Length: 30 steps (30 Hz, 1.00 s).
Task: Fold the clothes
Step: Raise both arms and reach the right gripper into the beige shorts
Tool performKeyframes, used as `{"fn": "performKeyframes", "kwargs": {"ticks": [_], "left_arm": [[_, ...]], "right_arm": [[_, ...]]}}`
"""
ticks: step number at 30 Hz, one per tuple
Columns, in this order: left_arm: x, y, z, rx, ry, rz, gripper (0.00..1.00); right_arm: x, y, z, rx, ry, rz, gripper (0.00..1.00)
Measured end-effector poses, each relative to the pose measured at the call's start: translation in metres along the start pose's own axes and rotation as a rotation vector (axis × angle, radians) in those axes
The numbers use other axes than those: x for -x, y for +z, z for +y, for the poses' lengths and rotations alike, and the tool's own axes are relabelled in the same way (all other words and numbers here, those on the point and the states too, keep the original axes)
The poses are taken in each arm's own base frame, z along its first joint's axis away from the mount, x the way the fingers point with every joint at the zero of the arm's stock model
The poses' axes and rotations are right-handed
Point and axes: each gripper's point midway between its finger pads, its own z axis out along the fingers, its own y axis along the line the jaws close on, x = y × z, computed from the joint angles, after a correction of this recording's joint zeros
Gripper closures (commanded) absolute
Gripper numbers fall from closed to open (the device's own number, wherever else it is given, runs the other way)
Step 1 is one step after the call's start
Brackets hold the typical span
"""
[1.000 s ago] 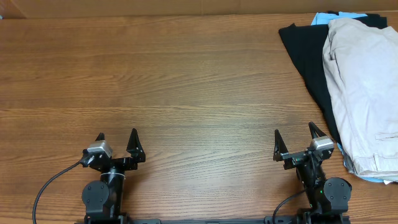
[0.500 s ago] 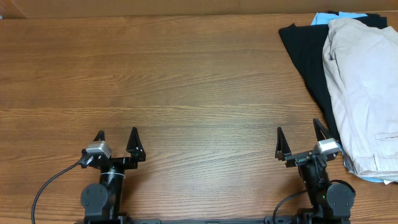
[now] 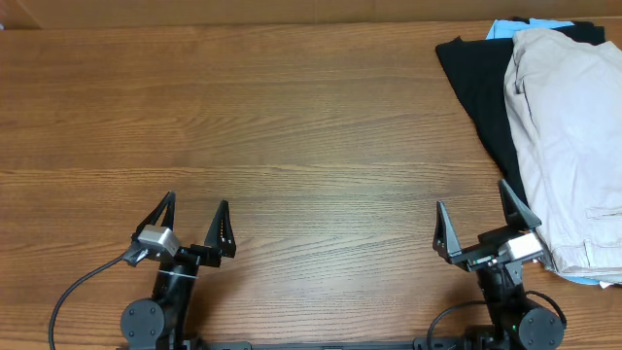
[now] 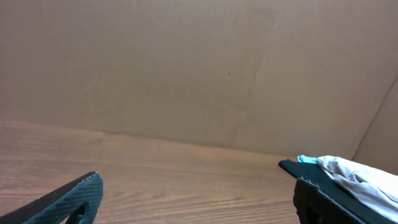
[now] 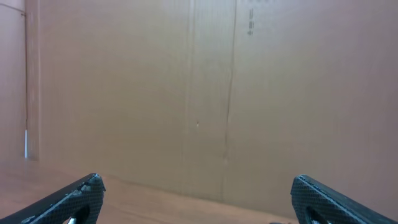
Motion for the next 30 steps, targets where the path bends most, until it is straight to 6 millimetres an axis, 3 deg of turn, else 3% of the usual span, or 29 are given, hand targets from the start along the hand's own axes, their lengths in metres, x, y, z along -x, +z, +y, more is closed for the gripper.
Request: {"fn": "performKeyframes", "kwargs": {"ticks": [9, 14, 23, 30], "left_arm": [[0.035, -0.002, -0.012, 0.021, 0.065, 0.052, 0.0], [0.045, 0.007, -0.011, 0.055, 0.062, 0.14, 0.0], [0.037, 0.042, 0.009, 0.187, -0.02, 0.476, 0.0], [0.013, 0.073, 0.028, 0.27, -0.076, 0.761, 0.0]], "right_arm": [[0.047, 0.015, -0.002, 0.003, 0.03, 0.008, 0.0], [0.054, 0.038, -0.008, -0.004, 0.079, 0.129, 0.0], [0.015, 0.092, -0.027, -0.035, 0.223, 0.563, 0.0], [-0.039, 0.125, -0.035, -0.029, 0.332, 0.863, 0.0]]}}
